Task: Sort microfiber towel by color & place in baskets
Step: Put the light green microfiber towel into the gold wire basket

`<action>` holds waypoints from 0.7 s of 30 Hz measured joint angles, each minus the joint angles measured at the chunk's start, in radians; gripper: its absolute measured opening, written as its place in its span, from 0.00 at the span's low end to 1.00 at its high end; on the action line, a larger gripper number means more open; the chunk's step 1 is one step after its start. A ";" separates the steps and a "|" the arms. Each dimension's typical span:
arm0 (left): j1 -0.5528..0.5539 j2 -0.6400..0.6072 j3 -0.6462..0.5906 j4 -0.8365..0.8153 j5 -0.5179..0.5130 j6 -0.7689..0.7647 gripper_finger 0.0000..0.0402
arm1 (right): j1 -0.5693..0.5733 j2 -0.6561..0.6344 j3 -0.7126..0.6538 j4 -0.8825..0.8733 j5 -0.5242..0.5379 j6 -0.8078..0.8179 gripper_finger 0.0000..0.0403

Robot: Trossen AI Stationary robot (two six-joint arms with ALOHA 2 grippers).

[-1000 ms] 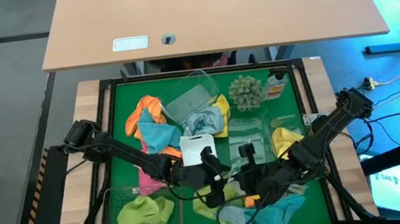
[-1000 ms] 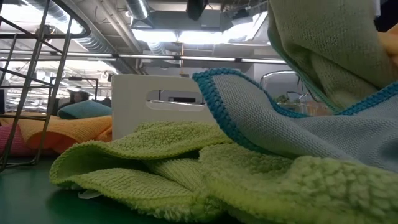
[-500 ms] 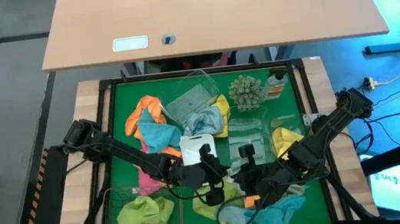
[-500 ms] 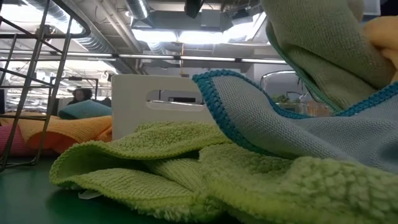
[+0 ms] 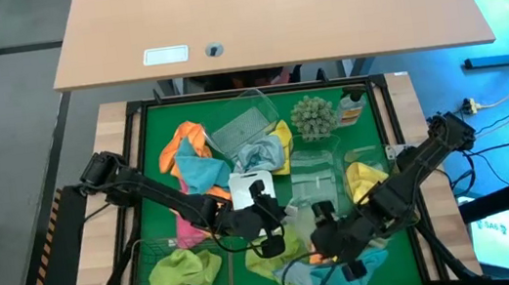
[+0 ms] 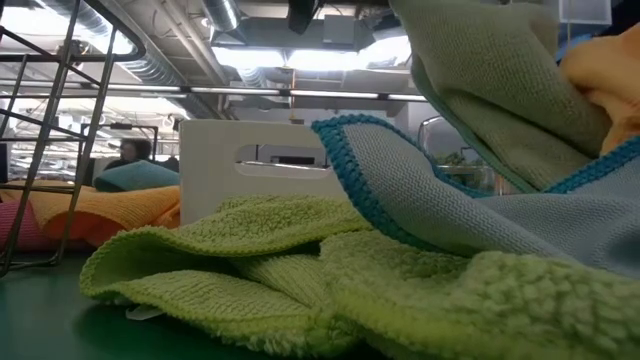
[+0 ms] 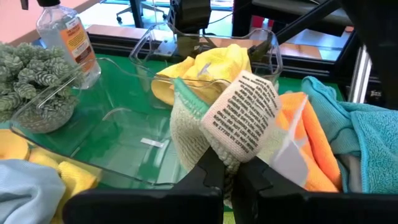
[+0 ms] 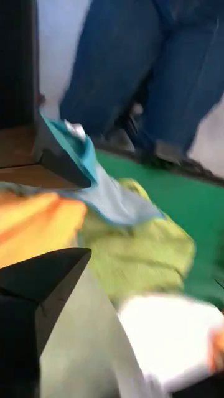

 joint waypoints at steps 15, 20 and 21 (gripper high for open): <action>0.008 0.000 0.000 0.000 0.000 0.000 0.00 | 0.199 0.001 -0.184 0.120 0.074 0.254 0.41; 0.008 0.000 0.000 0.001 0.000 0.000 0.00 | 0.223 0.001 -0.266 0.135 0.096 0.366 0.41; 0.008 0.000 0.000 0.001 0.000 0.000 0.00 | 0.223 0.001 -0.285 0.143 0.096 0.382 0.41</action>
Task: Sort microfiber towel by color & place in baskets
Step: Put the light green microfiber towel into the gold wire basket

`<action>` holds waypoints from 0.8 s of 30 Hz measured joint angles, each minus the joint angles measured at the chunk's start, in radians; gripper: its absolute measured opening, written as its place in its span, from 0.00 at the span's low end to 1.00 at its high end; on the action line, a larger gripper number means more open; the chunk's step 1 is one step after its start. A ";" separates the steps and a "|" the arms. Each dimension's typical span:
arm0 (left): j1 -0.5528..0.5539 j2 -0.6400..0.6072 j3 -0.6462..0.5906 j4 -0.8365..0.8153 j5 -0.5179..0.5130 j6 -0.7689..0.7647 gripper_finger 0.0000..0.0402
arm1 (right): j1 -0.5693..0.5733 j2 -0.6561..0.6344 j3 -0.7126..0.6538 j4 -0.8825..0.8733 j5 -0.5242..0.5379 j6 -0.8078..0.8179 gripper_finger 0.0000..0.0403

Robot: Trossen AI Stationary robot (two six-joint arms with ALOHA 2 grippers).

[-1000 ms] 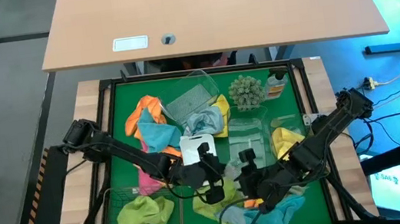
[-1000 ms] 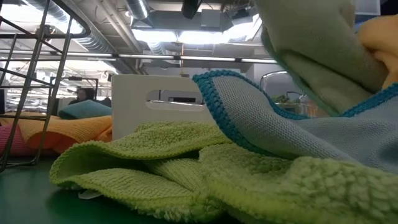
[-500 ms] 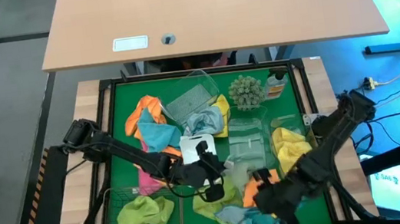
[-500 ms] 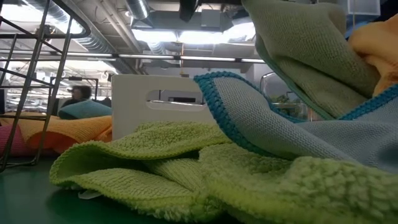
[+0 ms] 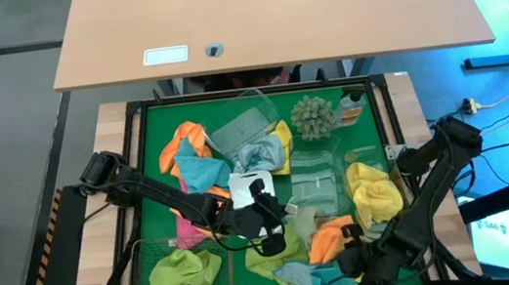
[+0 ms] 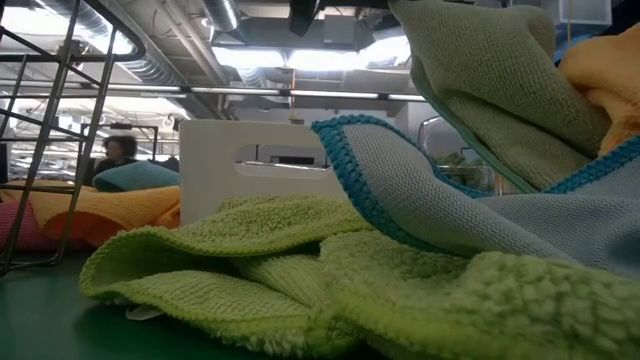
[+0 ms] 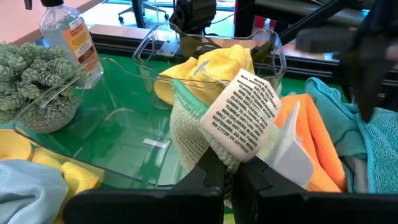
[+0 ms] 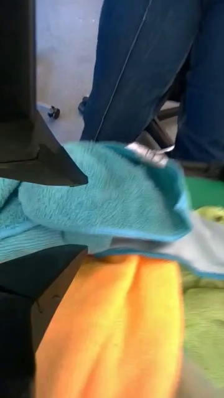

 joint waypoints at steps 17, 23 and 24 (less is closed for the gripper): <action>0.005 -0.152 0.001 0.004 -0.031 0.078 0.00 | -0.004 -0.001 -0.242 0.173 0.010 0.092 0.40; 0.004 -0.259 0.001 0.009 -0.034 0.091 0.00 | -0.004 -0.001 -0.252 0.172 0.015 0.092 0.33; 0.004 -0.277 0.001 0.007 -0.034 0.096 0.00 | -0.004 -0.001 -0.252 0.172 0.015 0.092 0.31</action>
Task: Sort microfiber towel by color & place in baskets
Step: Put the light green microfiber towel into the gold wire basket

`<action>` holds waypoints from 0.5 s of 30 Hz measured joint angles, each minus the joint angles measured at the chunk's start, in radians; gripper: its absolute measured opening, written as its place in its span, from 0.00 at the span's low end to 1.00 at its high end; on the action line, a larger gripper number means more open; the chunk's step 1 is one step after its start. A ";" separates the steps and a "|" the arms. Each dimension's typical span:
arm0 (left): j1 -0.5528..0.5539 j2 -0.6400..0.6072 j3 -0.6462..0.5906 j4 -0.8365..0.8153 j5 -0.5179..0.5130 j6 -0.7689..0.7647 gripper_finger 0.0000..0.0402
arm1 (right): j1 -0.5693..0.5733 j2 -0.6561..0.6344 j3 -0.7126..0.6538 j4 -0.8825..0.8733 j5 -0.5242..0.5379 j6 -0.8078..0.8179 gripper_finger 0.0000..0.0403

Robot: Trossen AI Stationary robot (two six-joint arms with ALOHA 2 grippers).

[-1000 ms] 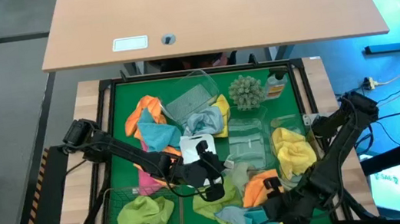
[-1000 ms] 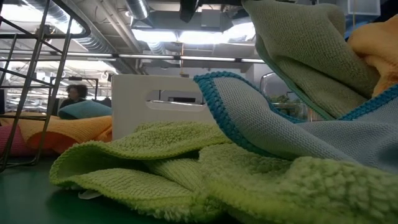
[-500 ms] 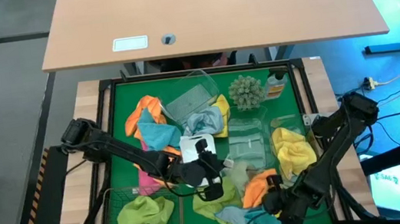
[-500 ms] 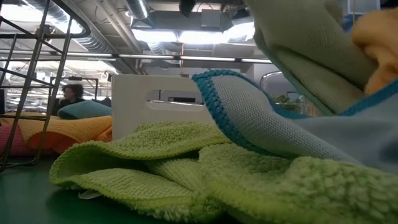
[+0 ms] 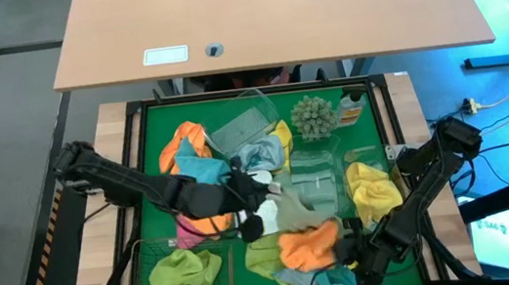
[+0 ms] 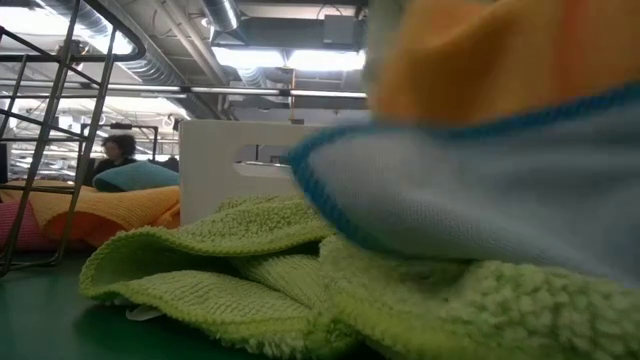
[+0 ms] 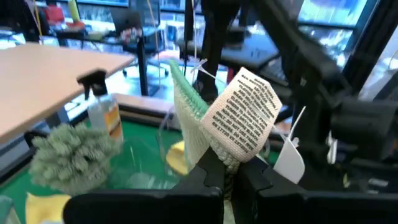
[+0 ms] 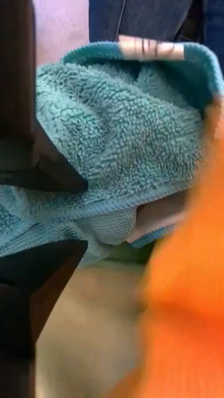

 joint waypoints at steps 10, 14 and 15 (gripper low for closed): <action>-0.007 -0.180 0.000 0.000 0.011 0.007 0.00 | 0.000 0.000 0.000 -0.001 0.000 0.000 0.21; -0.028 -0.255 0.000 -0.007 0.017 0.007 0.00 | 0.000 0.000 0.000 -0.001 0.000 0.000 0.19; -0.035 -0.275 0.000 -0.010 0.027 0.007 0.00 | 0.000 0.000 0.000 -0.001 0.000 0.000 0.19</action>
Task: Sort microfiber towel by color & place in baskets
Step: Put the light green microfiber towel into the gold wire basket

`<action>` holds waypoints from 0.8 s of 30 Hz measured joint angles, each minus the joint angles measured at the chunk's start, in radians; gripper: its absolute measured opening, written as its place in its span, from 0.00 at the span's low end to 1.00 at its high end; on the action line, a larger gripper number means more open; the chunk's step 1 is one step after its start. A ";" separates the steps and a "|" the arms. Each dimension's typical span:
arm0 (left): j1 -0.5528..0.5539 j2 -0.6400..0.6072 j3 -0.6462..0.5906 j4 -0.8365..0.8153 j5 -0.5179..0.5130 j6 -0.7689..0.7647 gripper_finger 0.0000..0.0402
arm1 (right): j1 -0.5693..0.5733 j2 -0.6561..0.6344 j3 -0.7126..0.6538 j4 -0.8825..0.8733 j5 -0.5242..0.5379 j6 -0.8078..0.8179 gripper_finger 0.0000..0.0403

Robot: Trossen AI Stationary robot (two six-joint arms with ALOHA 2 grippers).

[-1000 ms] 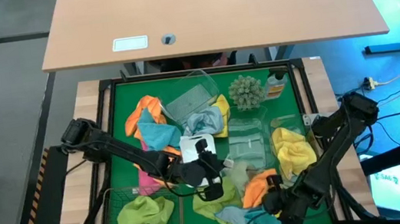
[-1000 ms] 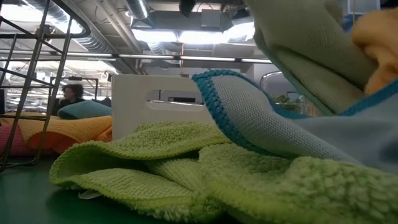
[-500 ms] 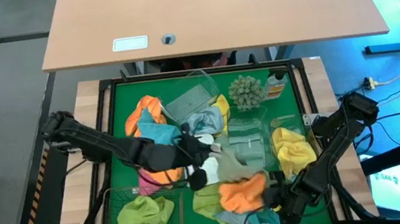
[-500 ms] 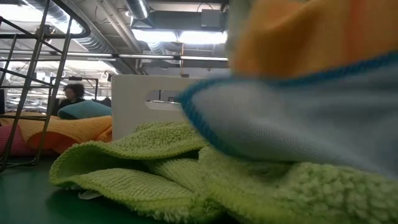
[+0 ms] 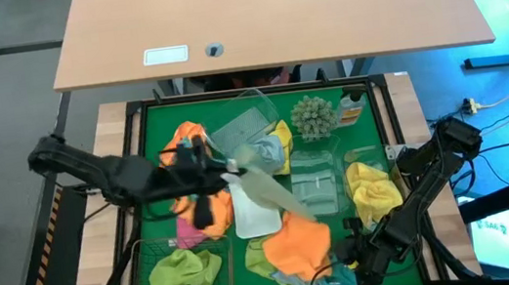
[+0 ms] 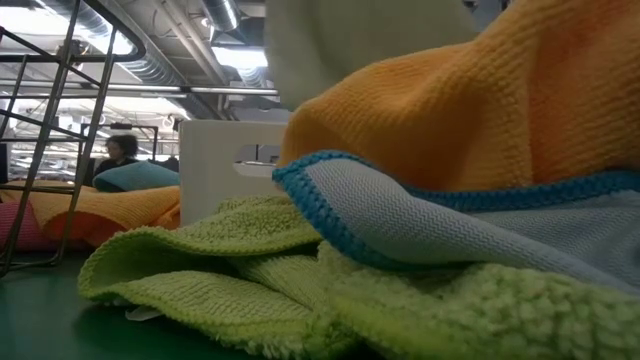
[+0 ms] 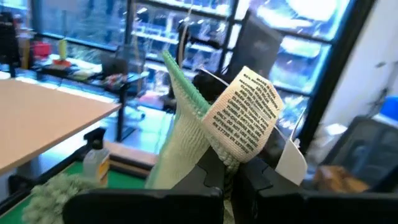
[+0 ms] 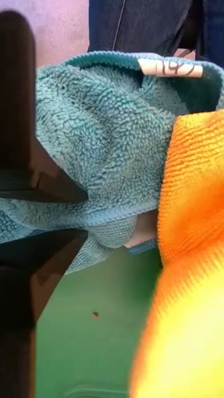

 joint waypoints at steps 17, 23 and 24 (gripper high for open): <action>-0.227 -0.298 0.000 -0.075 0.141 -0.289 0.00 | 0.000 0.000 0.000 0.000 0.000 0.000 0.18; -0.296 -0.366 0.000 -0.174 0.238 -0.505 0.00 | 0.000 0.000 0.000 0.000 0.000 0.000 0.18; -0.308 -0.372 0.000 -0.216 0.246 -0.540 0.00 | 0.000 0.000 0.000 0.000 0.000 0.000 0.18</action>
